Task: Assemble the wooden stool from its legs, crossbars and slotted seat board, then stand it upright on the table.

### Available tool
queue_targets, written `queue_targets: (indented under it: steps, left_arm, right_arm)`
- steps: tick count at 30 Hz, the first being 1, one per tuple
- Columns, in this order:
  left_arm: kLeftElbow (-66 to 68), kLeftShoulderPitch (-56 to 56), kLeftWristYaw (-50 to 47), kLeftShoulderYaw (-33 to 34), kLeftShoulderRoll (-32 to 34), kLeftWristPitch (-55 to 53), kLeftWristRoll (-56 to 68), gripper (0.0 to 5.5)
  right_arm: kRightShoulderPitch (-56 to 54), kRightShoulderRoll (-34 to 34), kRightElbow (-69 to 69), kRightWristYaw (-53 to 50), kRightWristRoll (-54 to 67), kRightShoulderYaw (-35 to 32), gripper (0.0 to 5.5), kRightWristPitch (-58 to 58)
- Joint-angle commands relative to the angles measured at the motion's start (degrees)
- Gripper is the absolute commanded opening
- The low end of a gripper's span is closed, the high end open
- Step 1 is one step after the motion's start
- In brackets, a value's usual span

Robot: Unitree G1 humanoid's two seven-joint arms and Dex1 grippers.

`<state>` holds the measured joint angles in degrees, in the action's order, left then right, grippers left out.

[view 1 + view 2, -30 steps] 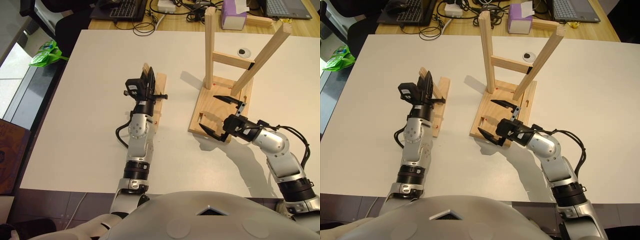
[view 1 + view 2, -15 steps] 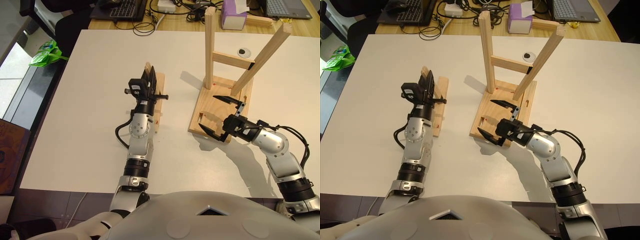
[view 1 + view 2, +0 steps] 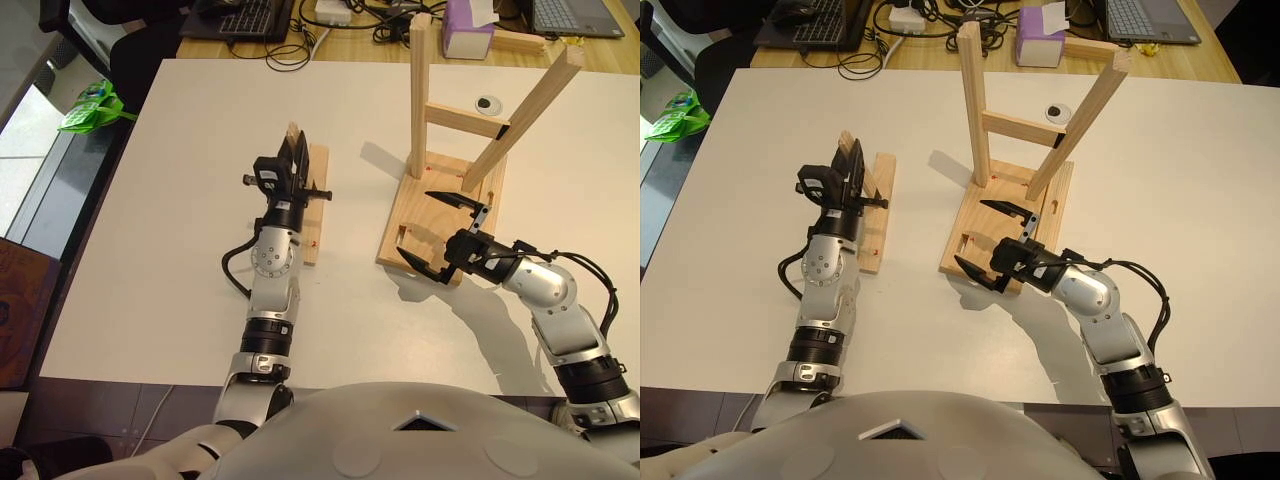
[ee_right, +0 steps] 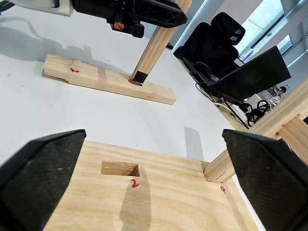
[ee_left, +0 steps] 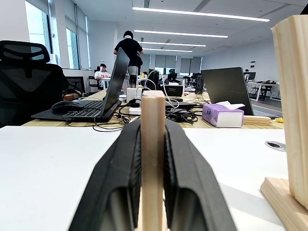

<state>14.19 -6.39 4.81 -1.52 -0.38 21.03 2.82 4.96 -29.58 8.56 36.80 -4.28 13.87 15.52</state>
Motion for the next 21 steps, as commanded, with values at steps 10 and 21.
queue_targets:
  steps: [10,21]
  left_arm:
    - [19.6,-1.77,-1.93,-0.72,-1.6,11.3,-3.94,0.41]
    - [23.52,-2.19,-2.02,-0.53,0.05,13.92,-5.44,0.41]
  right_arm:
    - [-1.79,-0.89,-0.69,1.3,0.52,-0.13,5.4,-0.05]
    - [-1.98,-0.89,-1.04,1.61,0.78,-0.63,5.4,0.04]
